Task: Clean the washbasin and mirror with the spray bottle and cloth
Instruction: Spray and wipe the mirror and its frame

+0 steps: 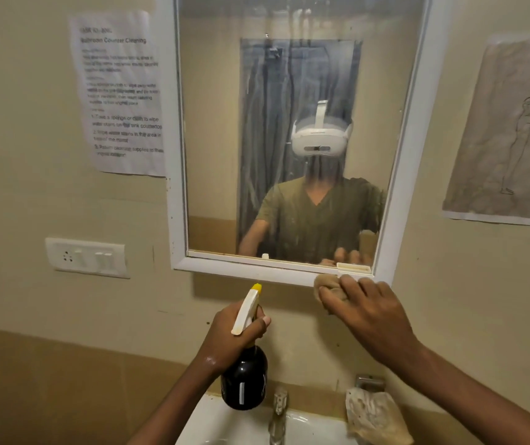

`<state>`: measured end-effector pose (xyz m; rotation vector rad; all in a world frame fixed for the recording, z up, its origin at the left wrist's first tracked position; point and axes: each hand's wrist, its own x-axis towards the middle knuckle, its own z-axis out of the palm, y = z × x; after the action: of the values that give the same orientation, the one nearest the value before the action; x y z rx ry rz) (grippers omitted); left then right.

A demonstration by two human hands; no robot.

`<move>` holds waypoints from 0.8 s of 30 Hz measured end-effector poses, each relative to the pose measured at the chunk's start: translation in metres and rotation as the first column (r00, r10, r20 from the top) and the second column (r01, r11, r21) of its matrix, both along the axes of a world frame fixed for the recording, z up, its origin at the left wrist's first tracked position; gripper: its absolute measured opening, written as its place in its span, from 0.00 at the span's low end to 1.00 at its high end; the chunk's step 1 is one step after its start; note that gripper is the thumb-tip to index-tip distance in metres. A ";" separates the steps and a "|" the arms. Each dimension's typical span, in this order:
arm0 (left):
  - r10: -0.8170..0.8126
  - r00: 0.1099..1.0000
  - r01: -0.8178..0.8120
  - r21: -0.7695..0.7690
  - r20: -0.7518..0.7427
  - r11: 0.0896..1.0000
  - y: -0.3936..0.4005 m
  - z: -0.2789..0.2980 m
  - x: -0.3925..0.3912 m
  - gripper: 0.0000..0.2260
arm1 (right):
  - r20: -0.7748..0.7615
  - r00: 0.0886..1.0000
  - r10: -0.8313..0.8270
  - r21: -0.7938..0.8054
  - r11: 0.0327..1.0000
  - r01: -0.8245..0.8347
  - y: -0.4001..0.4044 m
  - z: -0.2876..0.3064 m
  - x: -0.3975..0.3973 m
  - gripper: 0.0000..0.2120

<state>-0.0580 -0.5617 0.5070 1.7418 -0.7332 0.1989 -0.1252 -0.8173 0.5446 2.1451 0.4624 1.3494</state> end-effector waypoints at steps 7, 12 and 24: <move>0.013 1.000 -0.014 0.023 0.014 1.000 0.014 -0.005 -0.002 0.12 | 0.039 0.994 0.098 0.048 0.994 -0.100 0.075 0.009 0.040 0.08; -0.036 0.999 0.036 0.036 0.006 0.999 0.022 -0.004 -0.002 0.10 | -0.045 0.997 0.070 0.068 0.995 -0.067 0.052 0.003 0.026 0.16; 0.081 0.997 -0.081 -0.012 0.000 0.997 0.044 -0.006 0.008 0.11 | -0.046 0.992 0.119 0.176 0.978 -0.109 0.115 0.015 0.056 0.16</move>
<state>-0.0500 -0.5175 0.5005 1.7620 -0.6610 0.2583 -0.0689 -0.7023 0.5599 2.3345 0.5136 1.4418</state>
